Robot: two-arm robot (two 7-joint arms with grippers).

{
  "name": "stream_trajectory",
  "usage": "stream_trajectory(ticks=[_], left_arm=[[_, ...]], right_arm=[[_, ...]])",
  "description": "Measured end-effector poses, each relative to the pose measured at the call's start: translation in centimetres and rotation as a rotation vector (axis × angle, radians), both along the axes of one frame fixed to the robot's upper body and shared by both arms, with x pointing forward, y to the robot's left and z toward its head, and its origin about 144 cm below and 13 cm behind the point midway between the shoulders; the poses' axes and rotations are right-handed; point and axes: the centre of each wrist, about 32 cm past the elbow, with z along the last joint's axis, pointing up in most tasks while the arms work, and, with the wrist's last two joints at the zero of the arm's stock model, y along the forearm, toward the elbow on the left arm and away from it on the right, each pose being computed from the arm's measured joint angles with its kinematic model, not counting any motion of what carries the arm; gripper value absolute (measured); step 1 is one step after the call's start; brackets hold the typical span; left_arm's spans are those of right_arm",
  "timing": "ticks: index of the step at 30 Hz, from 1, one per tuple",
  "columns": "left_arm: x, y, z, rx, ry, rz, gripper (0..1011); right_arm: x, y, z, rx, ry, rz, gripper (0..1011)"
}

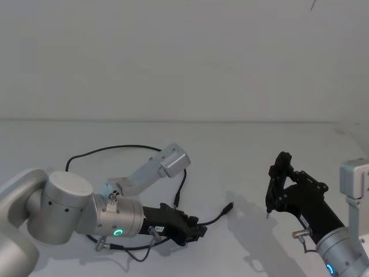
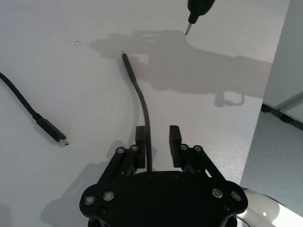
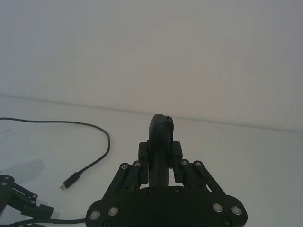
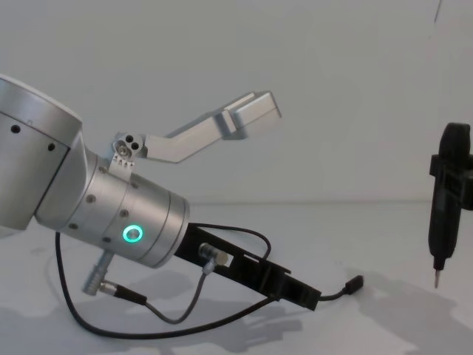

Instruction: Pick up the data cable with the one hand.

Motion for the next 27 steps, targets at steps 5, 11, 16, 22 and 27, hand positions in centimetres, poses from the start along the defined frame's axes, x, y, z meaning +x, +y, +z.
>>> stream_trajectory(ticks=[5, 11, 16, 22, 27], left_arm=[[0.03, -0.03, 0.01, 0.002, 0.001, 0.0, 183], [0.04, -0.06, 0.01, 0.003, 0.002, -0.001, 36], [0.05, -0.08, 0.0, 0.003, 0.002, -0.001, 36], [0.05, -0.1, 0.0, 0.003, 0.001, -0.002, 36], [0.0, -0.08, -0.03, -0.005, -0.022, -0.013, 36]], right_arm=[[0.0, 0.0, 0.0, 0.0, 0.0, 0.0, 279], [0.0, 0.0, 0.0, 0.0, 0.0, 0.0, 279], [0.0, 0.0, 0.0, 0.0, 0.0, 0.0, 279], [0.0, 0.0, 0.0, 0.0, 0.0, 0.0, 279], [0.0, 0.0, 0.1, 0.002, -0.003, 0.0, 279]])
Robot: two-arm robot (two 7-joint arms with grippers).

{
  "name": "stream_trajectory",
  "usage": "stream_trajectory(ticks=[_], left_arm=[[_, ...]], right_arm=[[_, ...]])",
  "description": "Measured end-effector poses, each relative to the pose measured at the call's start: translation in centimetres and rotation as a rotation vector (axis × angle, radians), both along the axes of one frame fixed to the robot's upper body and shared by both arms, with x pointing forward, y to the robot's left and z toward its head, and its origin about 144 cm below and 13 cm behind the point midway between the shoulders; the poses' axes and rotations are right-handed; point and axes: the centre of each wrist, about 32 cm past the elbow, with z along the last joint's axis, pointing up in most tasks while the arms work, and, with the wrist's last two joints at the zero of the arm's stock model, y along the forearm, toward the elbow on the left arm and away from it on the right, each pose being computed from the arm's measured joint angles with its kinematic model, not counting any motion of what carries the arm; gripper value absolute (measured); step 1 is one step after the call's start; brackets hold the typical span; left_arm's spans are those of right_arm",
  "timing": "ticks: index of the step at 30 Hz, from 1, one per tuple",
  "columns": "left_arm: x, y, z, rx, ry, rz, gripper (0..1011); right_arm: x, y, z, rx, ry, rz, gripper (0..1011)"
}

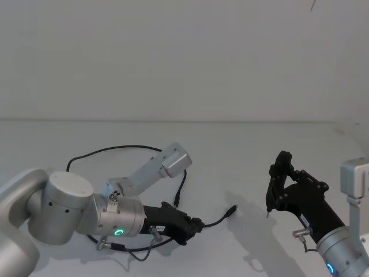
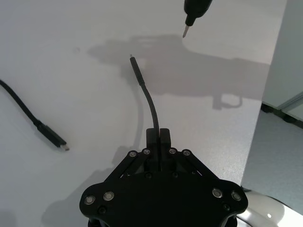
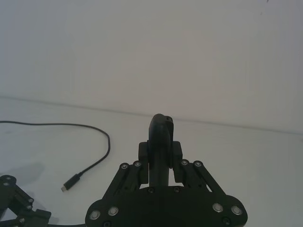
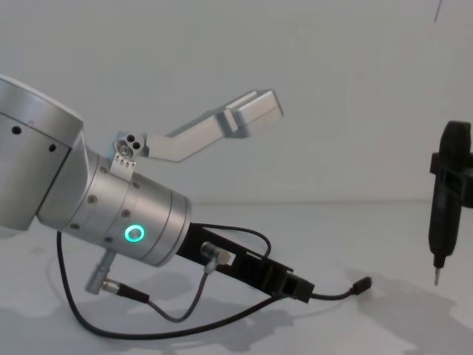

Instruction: Pick up the data cable with the one hand.

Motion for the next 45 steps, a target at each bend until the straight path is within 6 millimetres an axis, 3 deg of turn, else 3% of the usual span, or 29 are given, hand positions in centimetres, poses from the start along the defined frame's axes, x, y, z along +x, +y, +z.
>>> stream_trajectory(ticks=[19, 45], left_arm=[[0.2, 0.5, 1.2, -0.124, -0.208, -0.147, 36], [0.5, 0.7, 2.4, -0.177, -0.288, -0.225, 36]], right_arm=[[0.3, -0.3, 3.3, 0.048, -0.074, 0.064, 279], [0.9, -1.8, 7.6, -0.036, -0.181, 0.108, 279]])
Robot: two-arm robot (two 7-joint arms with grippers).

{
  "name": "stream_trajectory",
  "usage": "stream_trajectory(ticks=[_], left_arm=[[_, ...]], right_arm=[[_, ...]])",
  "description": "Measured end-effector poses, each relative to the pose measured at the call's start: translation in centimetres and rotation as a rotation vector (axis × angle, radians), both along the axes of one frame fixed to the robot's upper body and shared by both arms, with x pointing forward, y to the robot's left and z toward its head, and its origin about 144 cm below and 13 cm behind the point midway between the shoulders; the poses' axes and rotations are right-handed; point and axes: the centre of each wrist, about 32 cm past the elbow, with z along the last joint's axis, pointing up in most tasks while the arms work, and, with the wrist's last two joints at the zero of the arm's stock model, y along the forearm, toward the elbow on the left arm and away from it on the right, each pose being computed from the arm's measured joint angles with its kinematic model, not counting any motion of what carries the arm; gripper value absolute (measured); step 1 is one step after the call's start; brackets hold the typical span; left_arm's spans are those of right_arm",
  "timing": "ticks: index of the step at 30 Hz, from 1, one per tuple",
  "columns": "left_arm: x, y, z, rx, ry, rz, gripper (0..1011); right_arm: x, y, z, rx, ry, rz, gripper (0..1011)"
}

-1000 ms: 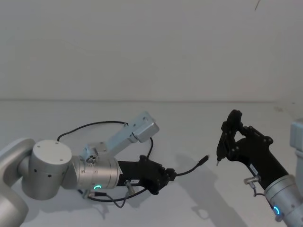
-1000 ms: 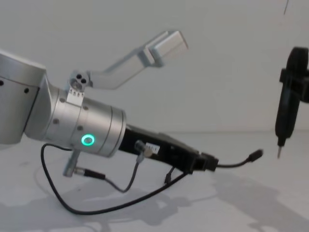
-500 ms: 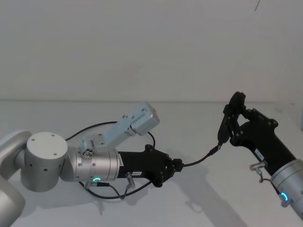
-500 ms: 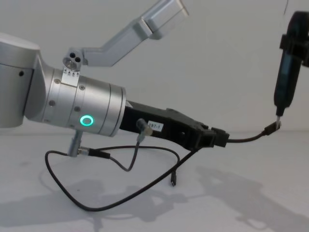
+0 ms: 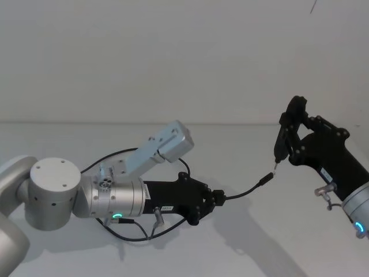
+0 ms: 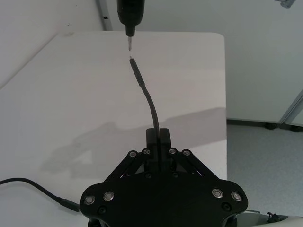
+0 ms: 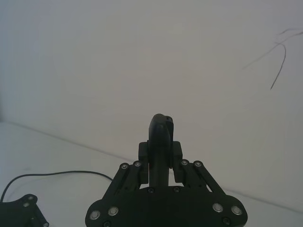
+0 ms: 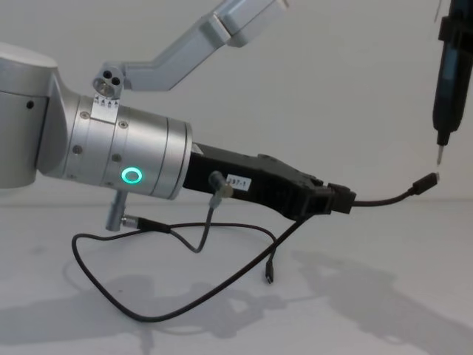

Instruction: Pick up the data cable with the one hand.

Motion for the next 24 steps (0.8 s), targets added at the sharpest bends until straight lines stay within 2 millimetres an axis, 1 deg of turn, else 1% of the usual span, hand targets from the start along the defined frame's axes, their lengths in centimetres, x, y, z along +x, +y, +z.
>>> stream_trajectory(ticks=[8, 24], left_arm=[[0.02, 0.01, 0.09, -0.003, -0.006, -0.005, 36], [0.04, 0.04, 0.15, -0.006, -0.01, -0.01, 36]], right_arm=[[0.23, -0.35, 0.47, -0.015, -0.008, 0.001, 279], [0.6, -0.53, 0.46, -0.016, 0.016, 0.006, 279]])
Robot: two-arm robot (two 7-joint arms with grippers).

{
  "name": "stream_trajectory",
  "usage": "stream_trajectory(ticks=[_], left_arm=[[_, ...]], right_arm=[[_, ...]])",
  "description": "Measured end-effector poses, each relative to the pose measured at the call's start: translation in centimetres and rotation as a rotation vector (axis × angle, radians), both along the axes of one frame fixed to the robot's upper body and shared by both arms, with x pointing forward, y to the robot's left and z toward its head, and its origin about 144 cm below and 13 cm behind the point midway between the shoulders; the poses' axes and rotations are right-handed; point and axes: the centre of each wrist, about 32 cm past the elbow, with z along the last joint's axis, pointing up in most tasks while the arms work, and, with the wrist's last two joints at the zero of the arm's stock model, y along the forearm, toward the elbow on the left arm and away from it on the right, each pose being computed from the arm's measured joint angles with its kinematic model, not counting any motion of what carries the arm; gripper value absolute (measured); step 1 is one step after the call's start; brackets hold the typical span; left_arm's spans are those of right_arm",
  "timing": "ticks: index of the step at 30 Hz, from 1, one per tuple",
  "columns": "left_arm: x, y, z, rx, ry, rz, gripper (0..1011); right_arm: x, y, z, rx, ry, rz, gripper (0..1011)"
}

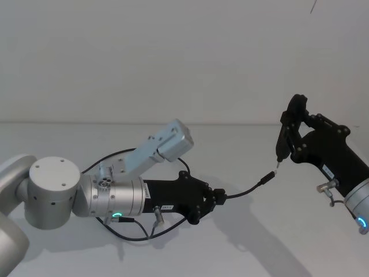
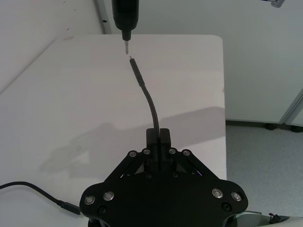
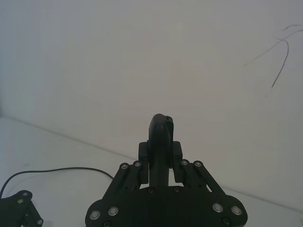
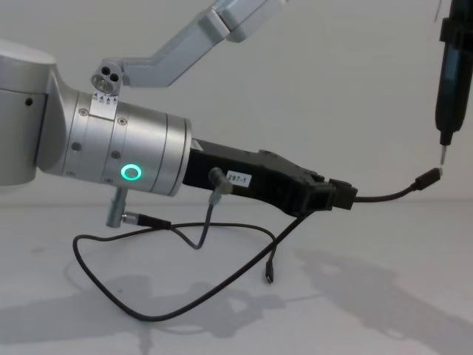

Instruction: Pick up the data cable with the one hand.

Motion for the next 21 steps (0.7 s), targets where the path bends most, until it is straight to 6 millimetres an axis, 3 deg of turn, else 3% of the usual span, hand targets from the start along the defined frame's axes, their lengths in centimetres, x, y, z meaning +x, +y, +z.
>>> stream_trajectory(ticks=[21], left_arm=[[0.01, 0.0, 0.02, -0.001, -0.002, -0.001, 36]], right_arm=[[0.11, 0.11, 0.0, 0.007, 0.017, 0.001, 279]])
